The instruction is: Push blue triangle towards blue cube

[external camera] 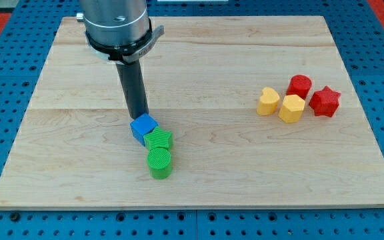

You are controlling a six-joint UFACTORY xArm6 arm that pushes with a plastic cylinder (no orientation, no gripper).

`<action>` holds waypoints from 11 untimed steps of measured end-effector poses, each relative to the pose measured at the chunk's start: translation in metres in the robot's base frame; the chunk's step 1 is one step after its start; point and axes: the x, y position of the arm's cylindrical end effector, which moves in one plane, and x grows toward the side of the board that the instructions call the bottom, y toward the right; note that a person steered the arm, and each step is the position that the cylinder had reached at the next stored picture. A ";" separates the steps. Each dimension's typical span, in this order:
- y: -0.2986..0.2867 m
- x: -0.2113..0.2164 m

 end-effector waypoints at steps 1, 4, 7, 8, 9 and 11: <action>-0.029 -0.039; -0.154 -0.154; -0.119 -0.137; -0.107 -0.127; -0.126 -0.161; -0.070 -0.155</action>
